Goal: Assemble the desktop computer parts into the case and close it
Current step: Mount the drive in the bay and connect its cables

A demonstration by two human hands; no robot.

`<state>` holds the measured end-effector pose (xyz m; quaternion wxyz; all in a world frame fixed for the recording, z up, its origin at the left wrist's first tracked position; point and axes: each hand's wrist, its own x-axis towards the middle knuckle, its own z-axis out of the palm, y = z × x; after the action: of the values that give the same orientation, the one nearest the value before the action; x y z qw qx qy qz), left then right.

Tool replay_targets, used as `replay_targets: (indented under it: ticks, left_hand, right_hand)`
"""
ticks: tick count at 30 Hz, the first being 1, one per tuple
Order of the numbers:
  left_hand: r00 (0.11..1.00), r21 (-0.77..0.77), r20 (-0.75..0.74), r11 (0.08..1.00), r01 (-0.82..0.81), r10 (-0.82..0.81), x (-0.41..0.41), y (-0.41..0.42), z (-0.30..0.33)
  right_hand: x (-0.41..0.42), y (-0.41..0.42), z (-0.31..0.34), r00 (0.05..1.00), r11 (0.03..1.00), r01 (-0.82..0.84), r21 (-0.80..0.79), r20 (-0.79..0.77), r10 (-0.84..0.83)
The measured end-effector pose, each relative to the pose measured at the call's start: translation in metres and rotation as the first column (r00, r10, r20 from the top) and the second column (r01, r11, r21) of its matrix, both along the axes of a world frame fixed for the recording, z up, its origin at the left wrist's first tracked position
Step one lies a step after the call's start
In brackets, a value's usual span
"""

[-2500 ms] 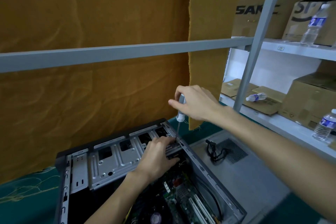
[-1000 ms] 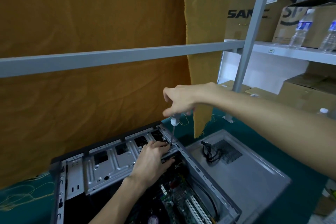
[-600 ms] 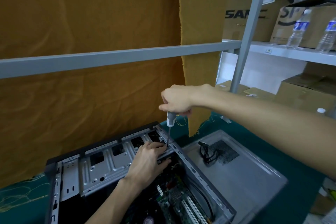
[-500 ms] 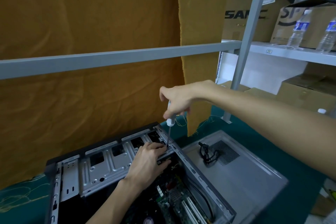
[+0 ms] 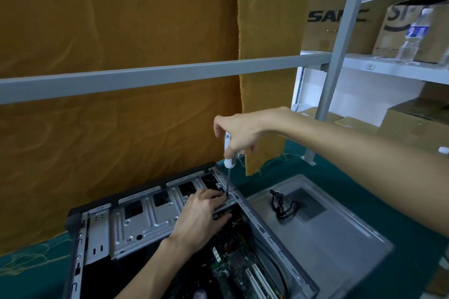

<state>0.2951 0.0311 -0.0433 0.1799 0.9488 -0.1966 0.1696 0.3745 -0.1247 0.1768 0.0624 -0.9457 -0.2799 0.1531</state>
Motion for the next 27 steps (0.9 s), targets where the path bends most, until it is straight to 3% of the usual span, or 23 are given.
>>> replay_targets:
  ticks: [4, 8, 13, 19, 20, 21, 23, 24, 27]
  left_hand:
    - [1.0, 0.006, 0.003, 1.0, -0.011, 0.011, 0.0, 0.0, -0.001]
    - [1.0, 0.003, 0.004, 1.0, -0.01, 0.01, -0.001, 0.0, -0.001]
    - [1.0, 0.003, -0.006, 1.0, -0.011, 0.011, -0.001, -0.001, 0.0]
    - [1.0, -0.038, -0.026, 0.999, -0.006, 0.005, 0.0, 0.0, 0.001]
    - [1.0, -0.048, -0.028, 0.999, -0.011, 0.01, 0.0, 0.0, 0.0]
    - [1.0, -0.045, -0.025, 0.999, -0.019, 0.018, 0.0, 0.001, 0.0]
    - [0.999, -0.022, -0.019, 0.999, -0.038, 0.037, 0.002, 0.002, -0.001]
    - [0.999, -0.022, -0.022, 0.999, -0.045, 0.044, 0.002, 0.002, -0.001]
    - [0.998, -0.016, -0.033, 0.999, -0.05, 0.049, 0.004, 0.003, -0.002]
  right_hand:
    - [-0.005, 0.002, 0.0, 0.994, 0.998, -0.025, -0.055, 0.107, 0.031]
    - [-0.012, 0.0, 0.009, 1.0, 0.997, -0.014, -0.08, 0.01, 0.015]
    - [-0.017, 0.004, 0.009, 0.997, 0.994, -0.041, -0.098, 0.063, 0.047]
    - [-0.01, 0.001, -0.009, 0.996, 0.988, -0.051, 0.149, 0.084, 0.038]
    - [-0.009, 0.0, -0.017, 0.999, 0.963, -0.023, 0.268, 0.039, 0.013]
    - [-0.009, 0.0, -0.027, 0.996, 0.891, 0.039, 0.452, -0.085, -0.001]
    - [-0.015, 0.001, -0.048, 0.923, 0.587, 0.271, 0.763, -0.379, 0.066]
    - [-0.016, 0.003, -0.059, 0.907, 0.457, 0.331, 0.826, -0.411, 0.086]
    - [-0.02, 0.017, -0.084, 0.959, 0.247, 0.285, 0.926, -0.276, -0.07]
